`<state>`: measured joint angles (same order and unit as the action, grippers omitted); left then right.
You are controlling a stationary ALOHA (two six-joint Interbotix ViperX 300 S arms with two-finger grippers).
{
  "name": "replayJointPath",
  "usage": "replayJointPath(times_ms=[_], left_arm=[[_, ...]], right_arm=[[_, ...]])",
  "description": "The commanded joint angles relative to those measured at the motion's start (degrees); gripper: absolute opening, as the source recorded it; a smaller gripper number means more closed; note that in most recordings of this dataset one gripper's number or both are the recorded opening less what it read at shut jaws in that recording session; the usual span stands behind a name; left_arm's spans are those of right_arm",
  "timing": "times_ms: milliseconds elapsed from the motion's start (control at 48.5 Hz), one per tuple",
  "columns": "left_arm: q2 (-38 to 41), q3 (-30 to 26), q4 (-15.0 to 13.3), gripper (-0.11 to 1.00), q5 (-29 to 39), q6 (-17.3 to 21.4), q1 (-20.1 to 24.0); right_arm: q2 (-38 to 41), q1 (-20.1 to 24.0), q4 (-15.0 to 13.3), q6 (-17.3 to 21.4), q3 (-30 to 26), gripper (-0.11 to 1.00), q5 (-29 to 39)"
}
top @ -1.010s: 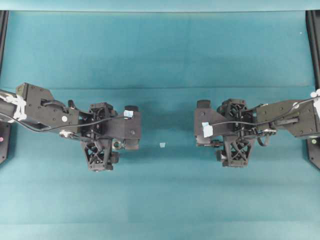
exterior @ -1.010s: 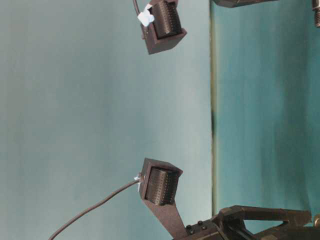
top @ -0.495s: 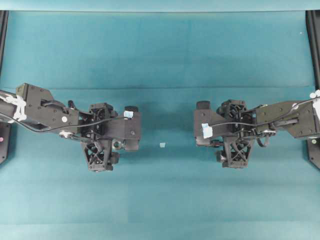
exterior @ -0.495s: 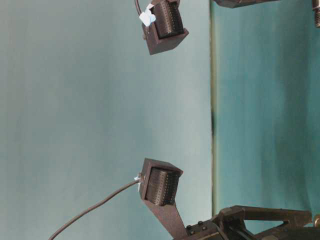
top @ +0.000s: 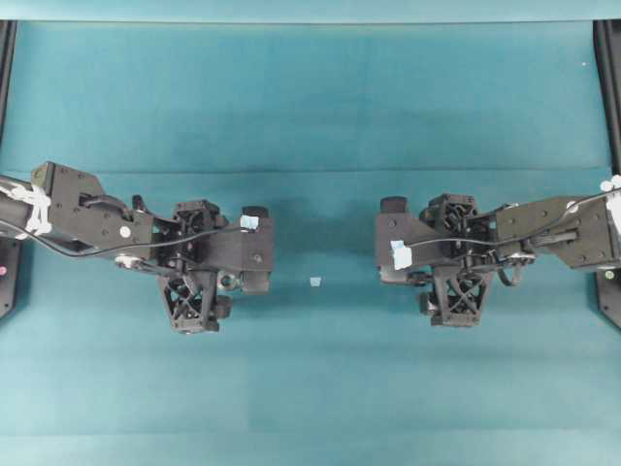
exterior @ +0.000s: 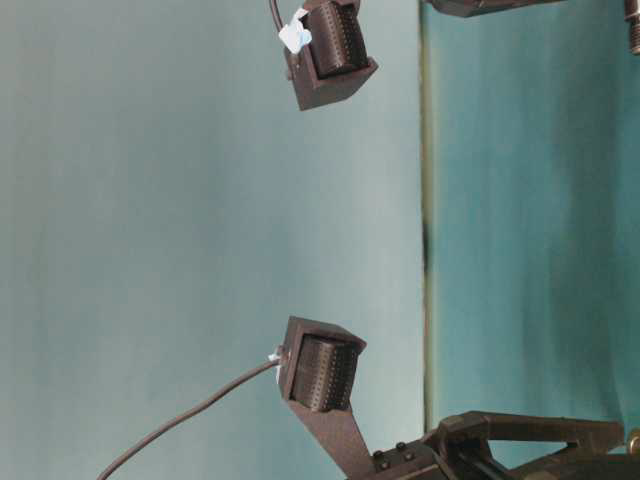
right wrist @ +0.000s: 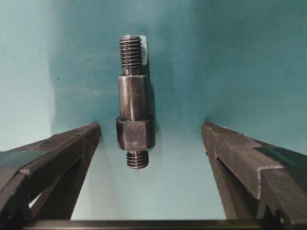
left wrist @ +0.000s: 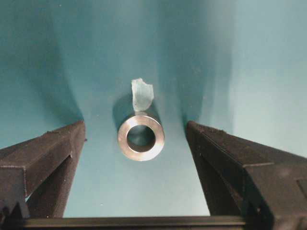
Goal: Insert the washer onto the shaft with both hands.
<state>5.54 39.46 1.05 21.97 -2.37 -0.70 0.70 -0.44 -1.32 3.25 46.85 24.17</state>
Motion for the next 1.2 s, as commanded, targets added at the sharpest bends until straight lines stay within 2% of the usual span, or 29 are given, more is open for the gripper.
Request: replayJointPath(times_ms=[0, 1175], left_arm=[[-0.4, -0.5, 0.0, 0.91, -0.2, 0.0, -0.4], [-1.0, -0.4, 0.1, 0.88, -0.2, 0.4, -0.6]], right_arm=[[0.1, 0.1, 0.0, -0.7, -0.4, 0.92, -0.4], [0.1, 0.1, 0.0, -0.6, -0.4, 0.92, -0.5]])
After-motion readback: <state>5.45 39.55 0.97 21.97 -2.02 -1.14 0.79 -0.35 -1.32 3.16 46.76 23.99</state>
